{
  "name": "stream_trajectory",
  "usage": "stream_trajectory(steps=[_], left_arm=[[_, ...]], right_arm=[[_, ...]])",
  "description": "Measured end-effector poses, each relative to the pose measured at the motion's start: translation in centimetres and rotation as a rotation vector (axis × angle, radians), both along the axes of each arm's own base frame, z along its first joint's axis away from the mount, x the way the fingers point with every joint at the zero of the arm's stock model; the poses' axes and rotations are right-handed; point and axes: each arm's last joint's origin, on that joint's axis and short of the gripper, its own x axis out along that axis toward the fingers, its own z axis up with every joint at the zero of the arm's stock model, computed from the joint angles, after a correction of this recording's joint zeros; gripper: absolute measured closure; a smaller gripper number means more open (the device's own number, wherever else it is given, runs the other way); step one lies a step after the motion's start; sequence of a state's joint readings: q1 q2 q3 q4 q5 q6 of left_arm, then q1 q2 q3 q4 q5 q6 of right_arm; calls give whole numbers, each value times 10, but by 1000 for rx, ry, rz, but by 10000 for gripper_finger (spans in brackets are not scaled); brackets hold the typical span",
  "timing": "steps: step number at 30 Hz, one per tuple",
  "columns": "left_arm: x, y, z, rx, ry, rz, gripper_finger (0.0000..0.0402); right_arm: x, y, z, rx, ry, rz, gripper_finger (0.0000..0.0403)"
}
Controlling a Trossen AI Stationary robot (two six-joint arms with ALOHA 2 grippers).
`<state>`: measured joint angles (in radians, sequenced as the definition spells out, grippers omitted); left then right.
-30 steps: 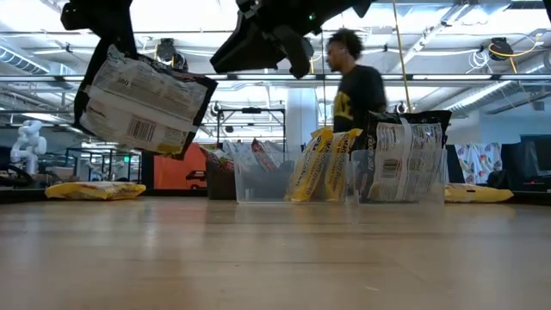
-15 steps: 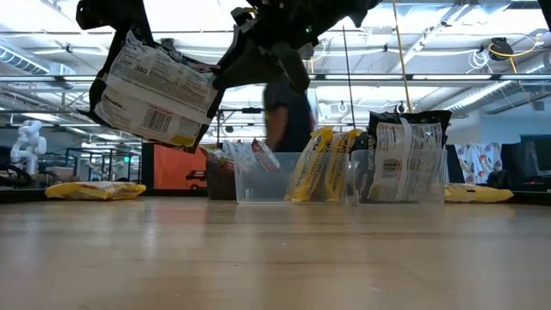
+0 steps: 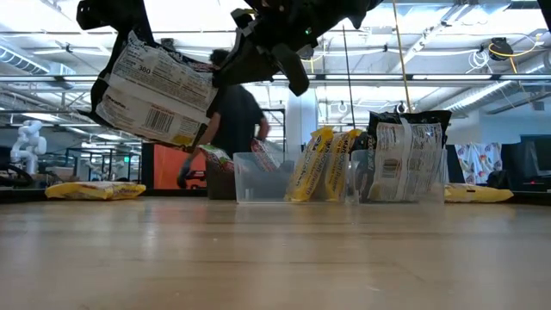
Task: Sort Maruchan noodles
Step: Put the black noodle pack into the right transparent bin
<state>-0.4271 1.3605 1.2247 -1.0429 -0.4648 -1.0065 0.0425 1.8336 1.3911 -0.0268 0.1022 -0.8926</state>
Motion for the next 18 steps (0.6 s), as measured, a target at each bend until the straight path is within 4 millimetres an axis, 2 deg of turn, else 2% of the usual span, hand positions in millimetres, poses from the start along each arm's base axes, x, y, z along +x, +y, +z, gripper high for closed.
stream_trajectory(steps=[9,18], left_arm=[[0,0,0,2,1,1,401],[3,9,0,18,-1,36,401]], right_arm=[[-3,-1,4,-48,11,-11,403],[-17,-3,22,-96,32,-35,403]])
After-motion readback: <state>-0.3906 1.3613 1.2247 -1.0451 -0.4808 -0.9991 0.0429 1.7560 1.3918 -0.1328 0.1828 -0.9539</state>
